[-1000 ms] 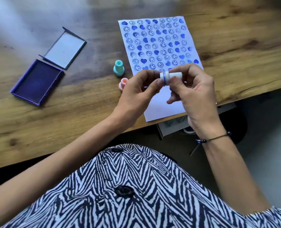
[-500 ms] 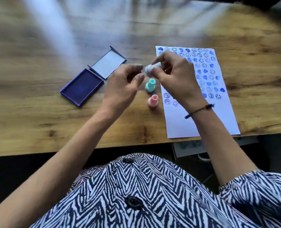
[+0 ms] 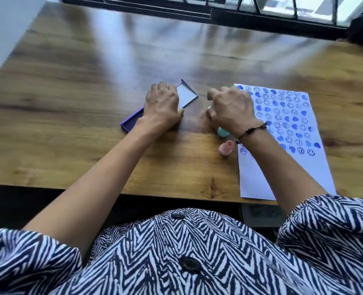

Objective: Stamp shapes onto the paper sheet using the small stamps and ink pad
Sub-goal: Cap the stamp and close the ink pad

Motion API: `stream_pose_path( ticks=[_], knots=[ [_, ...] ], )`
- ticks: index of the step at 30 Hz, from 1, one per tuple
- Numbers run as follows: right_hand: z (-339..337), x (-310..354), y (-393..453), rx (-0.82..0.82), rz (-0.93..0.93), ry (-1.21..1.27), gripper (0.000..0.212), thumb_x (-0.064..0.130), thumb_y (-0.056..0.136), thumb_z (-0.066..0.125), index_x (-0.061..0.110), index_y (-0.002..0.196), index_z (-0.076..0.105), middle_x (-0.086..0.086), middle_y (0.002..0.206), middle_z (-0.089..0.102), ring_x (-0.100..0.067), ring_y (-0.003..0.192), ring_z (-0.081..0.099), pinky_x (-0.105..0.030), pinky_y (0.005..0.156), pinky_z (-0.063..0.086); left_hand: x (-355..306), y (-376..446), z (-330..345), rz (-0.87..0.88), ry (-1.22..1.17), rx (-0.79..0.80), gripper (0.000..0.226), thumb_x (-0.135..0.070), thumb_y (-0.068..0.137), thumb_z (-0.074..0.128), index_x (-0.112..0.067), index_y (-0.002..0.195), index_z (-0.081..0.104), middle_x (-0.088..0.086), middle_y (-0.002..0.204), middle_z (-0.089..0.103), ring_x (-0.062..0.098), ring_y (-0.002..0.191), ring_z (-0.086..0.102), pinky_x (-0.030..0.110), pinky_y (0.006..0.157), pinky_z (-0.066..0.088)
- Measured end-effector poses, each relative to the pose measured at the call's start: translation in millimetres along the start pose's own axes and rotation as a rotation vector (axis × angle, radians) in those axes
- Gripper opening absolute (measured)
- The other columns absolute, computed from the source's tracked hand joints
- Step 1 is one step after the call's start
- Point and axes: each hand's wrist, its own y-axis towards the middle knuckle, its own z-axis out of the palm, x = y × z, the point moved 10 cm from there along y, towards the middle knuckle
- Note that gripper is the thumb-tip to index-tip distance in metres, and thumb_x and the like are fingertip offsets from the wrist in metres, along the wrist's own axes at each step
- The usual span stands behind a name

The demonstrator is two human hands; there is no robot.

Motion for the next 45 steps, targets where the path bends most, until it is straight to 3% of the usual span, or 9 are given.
stream_pose_path(
  ticks=[6,10,14,22,25,28,33,40,45],
  knots=[
    [-59,21,-11,-0.310,-0.015,0.287,0.029,0.023,0.086,0.054,0.010,0.112,0.053,-0.016,0.104,0.061,-0.037,0.096,0.055,-0.040,0.076,0.044,-2,10,-3,-0.027,0.005,-0.019,0.051,-0.024,0.081,0.062,0.002,0.118,0.039,0.027,0.121,0.051,0.040,0.116,0.042,0.042,0.093,0.038],
    [-70,21,-20,-0.398,0.091,0.689,0.023,0.030,0.087,0.057,0.013,0.102,0.058,-0.003,0.084,0.063,-0.020,0.076,0.058,-0.032,0.070,0.044,19,2,-35,-0.047,-0.345,-0.202,0.060,-0.032,0.074,0.069,-0.002,0.116,0.038,0.020,0.109,0.059,0.036,0.101,0.052,0.035,0.080,0.041],
    [-20,46,-16,0.051,0.247,1.364,0.034,0.045,0.094,0.039,0.014,0.104,0.050,-0.008,0.093,0.057,-0.019,0.074,0.059,-0.035,0.061,0.054,45,-39,-68,-0.001,-0.805,-0.403,0.050,-0.030,0.070,0.068,-0.013,0.106,0.038,0.012,0.100,0.062,0.019,0.087,0.060,0.009,0.069,0.043],
    [15,115,-29,0.501,0.199,1.710,0.063,0.060,0.091,0.019,0.017,0.112,0.060,-0.029,0.121,0.055,-0.035,0.093,0.057,-0.059,0.098,0.044,59,-87,-53,0.087,-1.046,-0.441,0.040,-0.023,0.073,0.067,-0.026,0.097,0.034,0.013,0.110,0.056,0.022,0.107,0.059,0.029,0.093,0.048],
    [7,120,-29,0.471,0.141,1.697,0.058,0.060,0.092,0.021,0.022,0.097,0.065,-0.017,0.112,0.061,-0.034,0.095,0.058,-0.055,0.098,0.044,61,-95,-54,0.108,-0.975,-0.477,0.046,-0.018,0.074,0.071,-0.018,0.101,0.035,0.015,0.114,0.055,0.027,0.107,0.058,0.045,0.094,0.048],
    [3,111,-23,0.324,0.137,1.578,0.052,0.059,0.077,0.048,0.013,0.102,0.056,-0.011,0.102,0.059,-0.030,0.088,0.057,-0.043,0.082,0.049,61,-93,-51,0.120,-0.890,-0.411,0.051,-0.024,0.075,0.069,-0.008,0.112,0.037,0.015,0.119,0.054,0.024,0.114,0.054,0.036,0.100,0.043],
    [0,99,-23,-0.074,-0.081,0.785,0.053,0.059,0.060,0.049,0.019,0.095,0.047,-0.007,0.108,0.050,-0.018,0.100,0.045,-0.022,0.082,0.028,108,-87,-37,-0.113,-1.152,-0.305,0.057,-0.042,0.074,0.047,-0.014,0.122,0.034,0.012,0.116,0.057,0.012,0.108,0.054,0.016,0.091,0.044],
    [43,122,-41,0.031,-0.223,0.439,0.051,0.046,0.067,0.067,0.014,0.101,0.046,-0.014,0.135,0.036,-0.035,0.117,0.036,-0.044,0.098,0.035,115,-67,-7,-0.238,-1.328,-0.104,0.059,-0.040,0.078,0.035,-0.014,0.130,0.026,0.020,0.108,0.055,0.010,0.083,0.058,0.009,0.074,0.048],
    [43,125,-34,0.034,-0.248,0.381,0.057,0.048,0.068,0.069,0.012,0.106,0.047,-0.017,0.138,0.036,-0.038,0.121,0.034,-0.045,0.102,0.032,115,-64,-2,-0.241,-1.261,-0.070,0.058,-0.041,0.082,0.032,-0.014,0.134,0.026,0.018,0.106,0.063,0.016,0.092,0.062,0.021,0.088,0.045]
  ],
)
